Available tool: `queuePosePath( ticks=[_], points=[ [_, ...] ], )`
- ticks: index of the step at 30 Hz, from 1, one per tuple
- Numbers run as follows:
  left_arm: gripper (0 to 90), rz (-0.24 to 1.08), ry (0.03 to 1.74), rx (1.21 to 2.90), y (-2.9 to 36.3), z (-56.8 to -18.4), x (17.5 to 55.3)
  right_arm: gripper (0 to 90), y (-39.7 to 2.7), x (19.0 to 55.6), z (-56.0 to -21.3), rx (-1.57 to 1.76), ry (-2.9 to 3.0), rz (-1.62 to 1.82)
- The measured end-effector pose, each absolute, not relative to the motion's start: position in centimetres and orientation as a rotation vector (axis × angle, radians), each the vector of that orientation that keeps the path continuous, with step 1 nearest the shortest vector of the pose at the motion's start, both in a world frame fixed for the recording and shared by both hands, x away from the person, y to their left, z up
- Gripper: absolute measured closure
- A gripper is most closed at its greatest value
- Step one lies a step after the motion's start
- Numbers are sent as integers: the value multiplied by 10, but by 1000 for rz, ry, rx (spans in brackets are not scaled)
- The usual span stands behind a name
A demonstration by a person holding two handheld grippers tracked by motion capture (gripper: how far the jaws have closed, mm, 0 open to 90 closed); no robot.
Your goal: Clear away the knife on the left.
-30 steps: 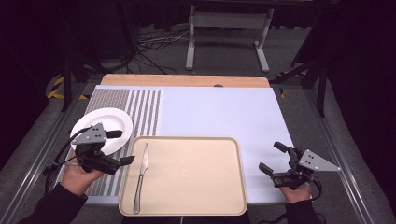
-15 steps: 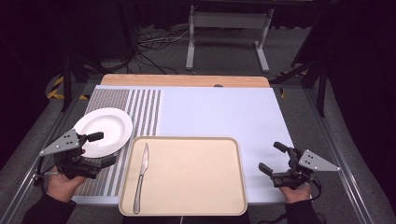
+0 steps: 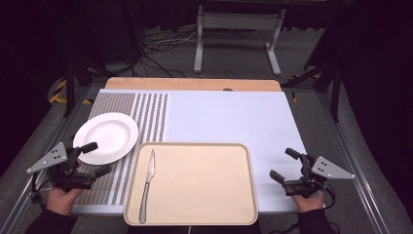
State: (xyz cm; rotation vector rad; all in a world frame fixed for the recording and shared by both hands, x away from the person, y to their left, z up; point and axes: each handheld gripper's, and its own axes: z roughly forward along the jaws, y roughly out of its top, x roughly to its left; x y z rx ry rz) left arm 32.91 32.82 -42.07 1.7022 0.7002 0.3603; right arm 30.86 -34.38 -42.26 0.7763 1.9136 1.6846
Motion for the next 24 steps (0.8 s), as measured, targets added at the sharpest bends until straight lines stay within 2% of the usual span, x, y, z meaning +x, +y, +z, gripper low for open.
queuePosePath(
  ticks=[24],
  points=[
    [23,363,769,1685,348,-453,330,15,-344,309,-424,775,1923,1677]
  ],
)
